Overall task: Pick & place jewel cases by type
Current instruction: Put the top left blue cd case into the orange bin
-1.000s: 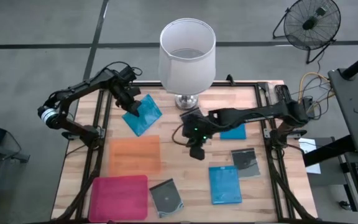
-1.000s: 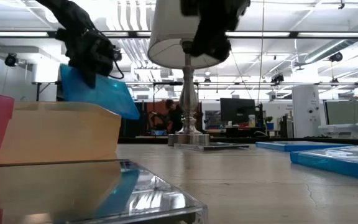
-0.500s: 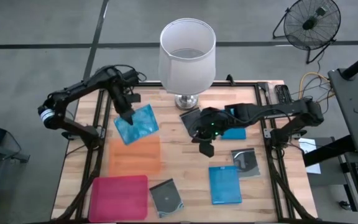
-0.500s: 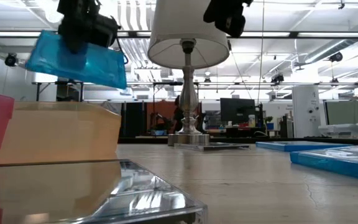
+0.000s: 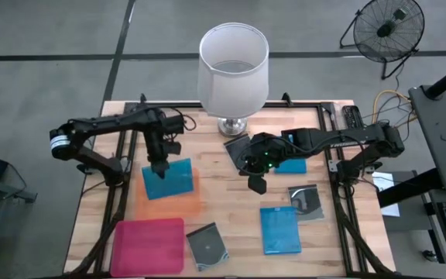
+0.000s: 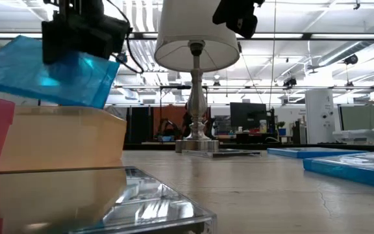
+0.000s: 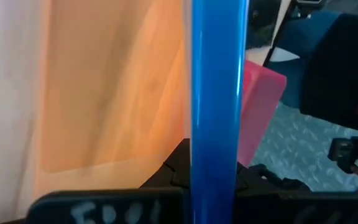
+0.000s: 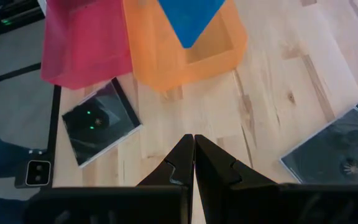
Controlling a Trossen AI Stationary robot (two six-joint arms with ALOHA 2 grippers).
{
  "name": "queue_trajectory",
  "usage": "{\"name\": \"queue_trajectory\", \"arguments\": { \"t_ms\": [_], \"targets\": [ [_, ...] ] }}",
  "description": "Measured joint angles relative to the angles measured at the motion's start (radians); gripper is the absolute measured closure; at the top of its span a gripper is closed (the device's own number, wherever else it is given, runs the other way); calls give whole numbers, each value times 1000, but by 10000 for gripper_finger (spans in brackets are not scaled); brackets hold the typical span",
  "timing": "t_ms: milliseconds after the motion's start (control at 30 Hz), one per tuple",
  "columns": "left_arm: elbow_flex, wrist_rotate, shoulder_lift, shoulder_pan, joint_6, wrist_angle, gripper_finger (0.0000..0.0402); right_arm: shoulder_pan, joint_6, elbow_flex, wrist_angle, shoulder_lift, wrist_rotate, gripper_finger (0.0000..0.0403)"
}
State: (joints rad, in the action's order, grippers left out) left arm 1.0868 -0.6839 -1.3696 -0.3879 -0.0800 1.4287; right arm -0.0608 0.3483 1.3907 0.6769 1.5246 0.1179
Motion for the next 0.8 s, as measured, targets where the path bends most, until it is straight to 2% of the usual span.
{"name": "queue_trajectory", "arguments": {
  "t_ms": [433,800],
  "targets": [
    [-153,-36,0,57,33,-194,401,0,-6,0,0,0,-16,394],
    [-239,-43,0,99,36,-267,401,0,-7,0,-1,0,-15,394]
  ]
}}
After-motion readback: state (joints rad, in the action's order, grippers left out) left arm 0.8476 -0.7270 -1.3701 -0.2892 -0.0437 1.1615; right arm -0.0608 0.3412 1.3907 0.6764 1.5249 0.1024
